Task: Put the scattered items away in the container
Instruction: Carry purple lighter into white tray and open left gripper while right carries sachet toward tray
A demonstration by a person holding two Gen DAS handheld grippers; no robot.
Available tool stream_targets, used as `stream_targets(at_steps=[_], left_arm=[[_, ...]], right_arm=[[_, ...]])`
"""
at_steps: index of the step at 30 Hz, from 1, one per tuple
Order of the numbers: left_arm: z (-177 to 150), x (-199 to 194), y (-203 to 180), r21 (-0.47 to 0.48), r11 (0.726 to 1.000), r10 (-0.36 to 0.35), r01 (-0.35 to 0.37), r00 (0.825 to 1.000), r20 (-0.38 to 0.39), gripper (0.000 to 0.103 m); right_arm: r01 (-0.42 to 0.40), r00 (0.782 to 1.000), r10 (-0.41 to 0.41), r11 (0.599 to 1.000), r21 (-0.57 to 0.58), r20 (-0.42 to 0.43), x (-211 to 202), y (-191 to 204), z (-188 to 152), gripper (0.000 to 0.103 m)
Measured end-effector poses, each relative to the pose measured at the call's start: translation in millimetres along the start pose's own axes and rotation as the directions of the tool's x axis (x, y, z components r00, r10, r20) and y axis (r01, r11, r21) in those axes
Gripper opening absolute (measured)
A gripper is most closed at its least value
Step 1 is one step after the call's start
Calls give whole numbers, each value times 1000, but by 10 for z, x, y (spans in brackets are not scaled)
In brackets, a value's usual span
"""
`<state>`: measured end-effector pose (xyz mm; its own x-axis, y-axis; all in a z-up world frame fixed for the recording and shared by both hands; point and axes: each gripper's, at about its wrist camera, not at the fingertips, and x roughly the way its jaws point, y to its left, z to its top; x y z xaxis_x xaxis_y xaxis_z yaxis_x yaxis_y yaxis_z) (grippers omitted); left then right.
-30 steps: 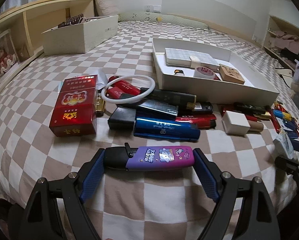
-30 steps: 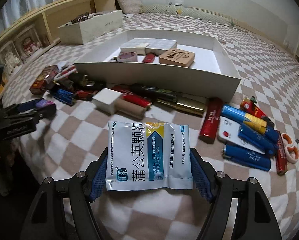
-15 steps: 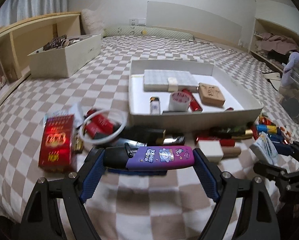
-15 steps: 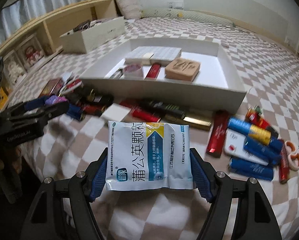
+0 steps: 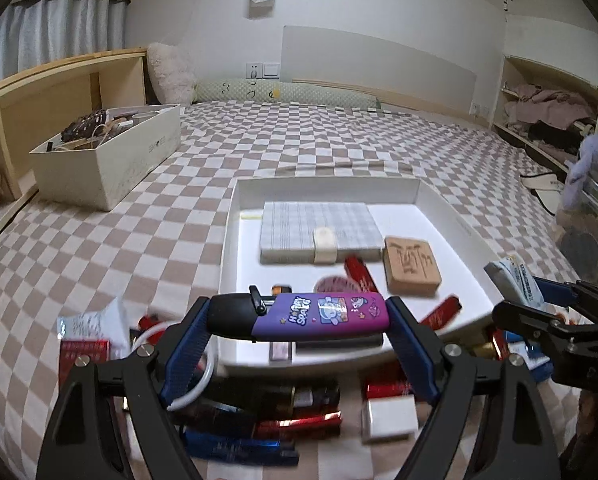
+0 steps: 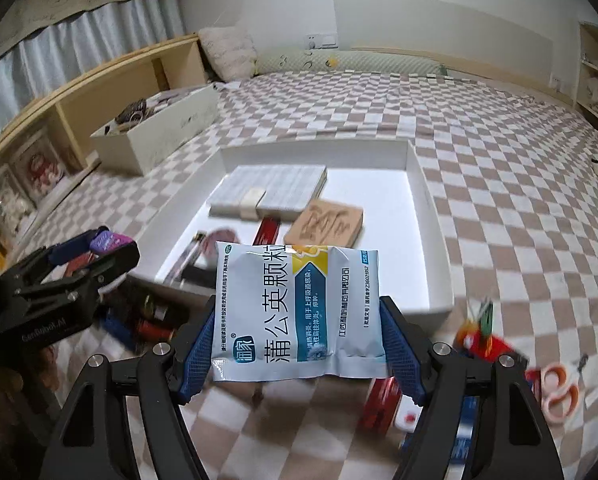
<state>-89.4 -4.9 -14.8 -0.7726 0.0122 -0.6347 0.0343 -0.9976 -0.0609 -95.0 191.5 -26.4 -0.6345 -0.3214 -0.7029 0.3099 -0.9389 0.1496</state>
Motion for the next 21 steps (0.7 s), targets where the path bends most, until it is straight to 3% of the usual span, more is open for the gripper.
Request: stream_targets(at_steps=[9, 21], left_arm=[[106, 296, -105, 4, 1000, -26, 26, 998, -55, 85], [15, 567, -205, -22, 999, -26, 23, 987, -156, 85]], right_arm=[[17, 1000, -17, 1000, 20, -8, 291, -144, 239, 76], [40, 998, -38, 999, 32, -55, 522, -258, 256, 76]])
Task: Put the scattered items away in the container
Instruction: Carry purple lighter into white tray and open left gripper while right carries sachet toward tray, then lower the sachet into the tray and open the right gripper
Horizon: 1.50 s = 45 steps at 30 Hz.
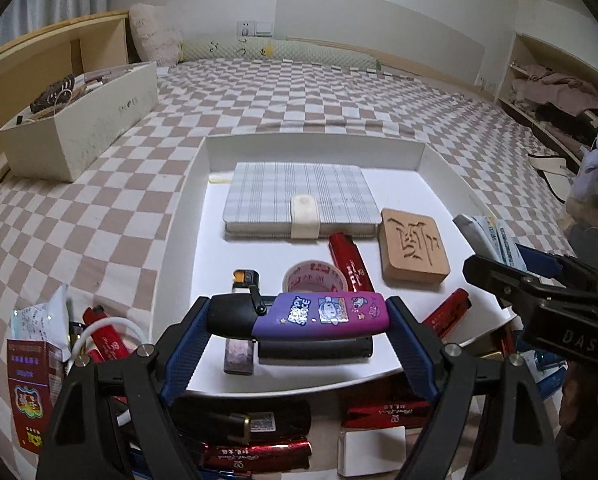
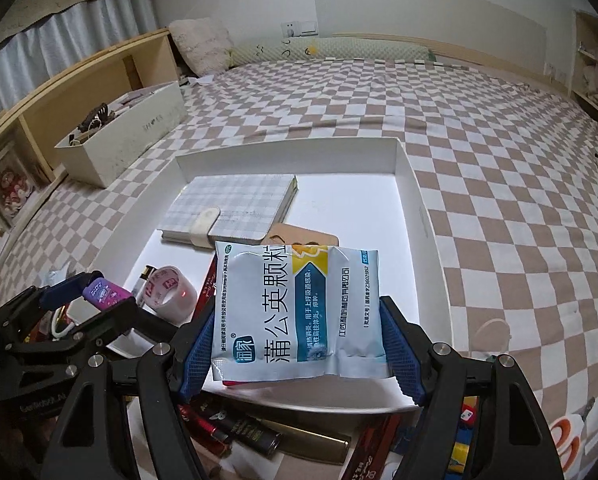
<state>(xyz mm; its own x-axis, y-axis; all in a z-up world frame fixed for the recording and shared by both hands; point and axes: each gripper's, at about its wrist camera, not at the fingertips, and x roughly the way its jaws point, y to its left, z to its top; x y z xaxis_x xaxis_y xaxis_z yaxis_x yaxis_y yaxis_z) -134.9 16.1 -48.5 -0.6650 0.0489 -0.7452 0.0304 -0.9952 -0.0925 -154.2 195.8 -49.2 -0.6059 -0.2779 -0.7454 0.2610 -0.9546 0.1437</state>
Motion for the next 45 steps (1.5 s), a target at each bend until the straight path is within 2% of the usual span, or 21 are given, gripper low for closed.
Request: stream_targets(at_steps=[20, 22, 23, 25, 27, 34, 38, 45], left_arm=[[-36, 66, -12, -18, 1000, -13, 12, 999, -36, 85], [-49, 81, -10, -18, 1000, -12, 12, 999, -45, 85], [-59, 85, -9, -18, 1000, -12, 11, 999, -47, 86], [-78, 93, -3, -19, 1000, -12, 11, 999, -52, 86], [-88, 100, 3, -21, 1000, -12, 11, 998, -57, 86], [-99, 91, 27, -23, 1000, -7, 6, 999, -52, 86], [-129, 103, 42, -16, 1000, 9, -10, 999, -51, 86], [-148, 86, 59, -8, 1000, 16, -17, 999, -46, 86]], right_arm=[[9, 999, -9, 1000, -14, -36, 107, 17, -15, 78], [17, 999, -18, 1000, -23, -43, 127, 31, -23, 82], [21, 999, -22, 999, -27, -45, 135, 36, -28, 88], [24, 999, -26, 999, -37, -47, 142, 40, -37, 93], [32, 998, -34, 999, -45, -49, 149, 43, -47, 101], [45, 997, -49, 997, -58, -60, 163, 11, -69, 102], [60, 992, -66, 997, -54, -110, 245, -30, -130, 102], [89, 990, -92, 995, -36, -104, 183, 10, -167, 102]])
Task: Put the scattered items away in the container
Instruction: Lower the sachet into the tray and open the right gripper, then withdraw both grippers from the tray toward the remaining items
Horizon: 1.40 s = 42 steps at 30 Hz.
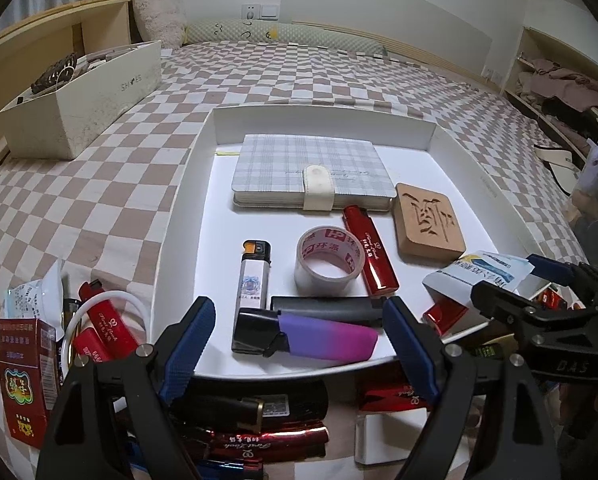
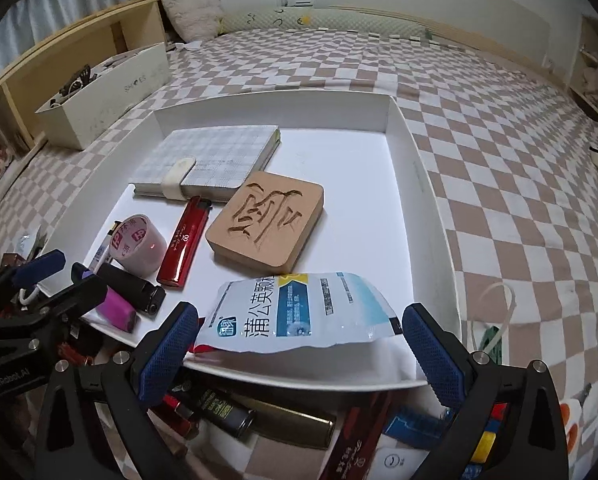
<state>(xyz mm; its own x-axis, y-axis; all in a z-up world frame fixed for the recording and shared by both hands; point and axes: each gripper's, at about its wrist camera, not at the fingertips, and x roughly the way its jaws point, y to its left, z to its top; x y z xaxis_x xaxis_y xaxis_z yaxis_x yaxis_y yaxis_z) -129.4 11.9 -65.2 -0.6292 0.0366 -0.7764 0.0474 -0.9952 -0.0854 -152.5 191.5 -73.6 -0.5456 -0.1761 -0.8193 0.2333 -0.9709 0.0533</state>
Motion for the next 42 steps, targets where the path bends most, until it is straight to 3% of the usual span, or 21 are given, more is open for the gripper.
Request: stream_targets(at_steps=[7, 16, 19, 23, 27, 32, 42], left_arm=[[-15, -10, 62, 10, 1000, 10, -10, 1000, 7, 86], [-13, 48, 121, 42, 999, 22, -22, 1000, -2, 86], [-6, 43, 137, 44, 999, 21, -21, 1000, -2, 86], [-4, 32, 157, 52, 998, 19, -19, 1000, -1, 84], [-2, 7, 172, 56, 998, 22, -22, 1000, 6, 84], [50, -183, 192, 18, 1000, -21, 21, 999, 46, 84], [-32, -688, 181, 42, 997, -75, 70, 985, 152, 88]], right_arm=[[30, 999, -30, 999, 13, -14, -100, 61, -25, 102], [5, 1000, -4, 1000, 30, -25, -170, 127, -76, 102], [-9, 999, 8, 1000, -19, -37, -192, 254, -100, 102], [75, 997, -79, 990, -121, -24, -168, 456, -186, 103], [66, 998, -67, 991, -113, -11, -187, 447, -191, 103], [-90, 993, 90, 996, 5, 80, -388, 260, -127, 103], [-39, 949, 40, 999, -10, 311, -1089, 148, -175, 103]])
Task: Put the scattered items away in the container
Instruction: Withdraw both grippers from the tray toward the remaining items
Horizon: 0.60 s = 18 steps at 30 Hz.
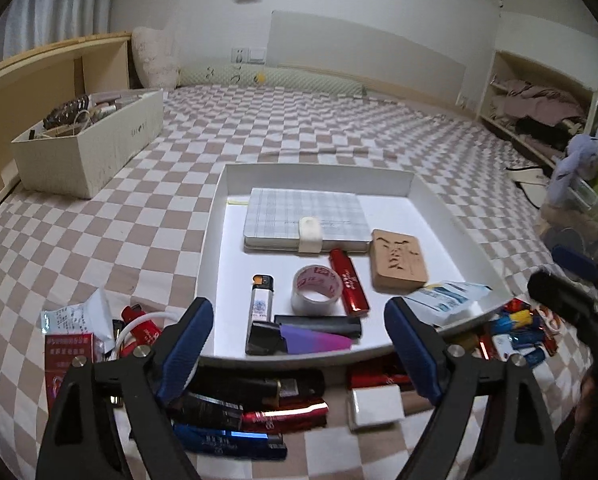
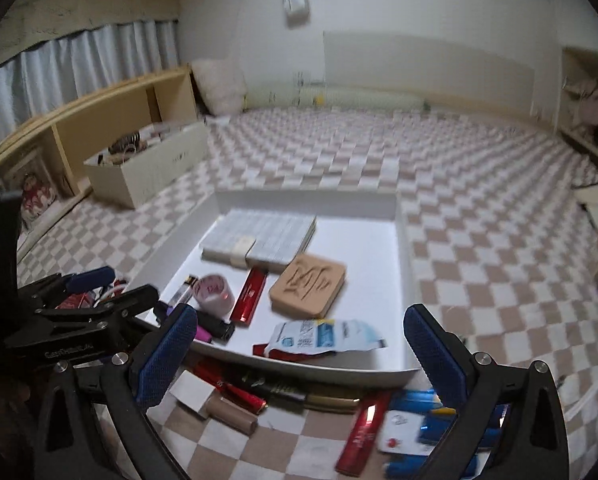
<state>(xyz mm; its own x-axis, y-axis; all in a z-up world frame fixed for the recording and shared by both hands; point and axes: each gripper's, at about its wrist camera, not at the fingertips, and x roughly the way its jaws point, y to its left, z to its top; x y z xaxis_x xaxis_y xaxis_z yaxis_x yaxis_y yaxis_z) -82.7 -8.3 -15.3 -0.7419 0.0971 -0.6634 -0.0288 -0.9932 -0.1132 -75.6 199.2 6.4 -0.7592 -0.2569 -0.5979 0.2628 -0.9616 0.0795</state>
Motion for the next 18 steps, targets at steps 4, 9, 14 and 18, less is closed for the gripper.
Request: stream_targets(at_steps=[4, 9, 14, 18], left_arm=[[-124, -96, -64, 11, 1000, -20, 20, 1000, -10, 88], [-325, -140, -120, 21, 1000, 4, -4, 999, -41, 88], [-486, -145, -177, 19, 1000, 0, 1, 998, -59, 88], [-581, -128, -237, 12, 1000, -21, 22, 997, -78, 88]], right_arm=[[64, 998, -64, 998, -14, 29, -158, -39, -65, 103], [90, 996, -90, 996, -7, 12, -244, -91, -243, 103], [111, 993, -112, 993, -24, -41, -291, -91, -455, 103], [114, 991, -115, 993, -29, -68, -333, -102, -610, 103]])
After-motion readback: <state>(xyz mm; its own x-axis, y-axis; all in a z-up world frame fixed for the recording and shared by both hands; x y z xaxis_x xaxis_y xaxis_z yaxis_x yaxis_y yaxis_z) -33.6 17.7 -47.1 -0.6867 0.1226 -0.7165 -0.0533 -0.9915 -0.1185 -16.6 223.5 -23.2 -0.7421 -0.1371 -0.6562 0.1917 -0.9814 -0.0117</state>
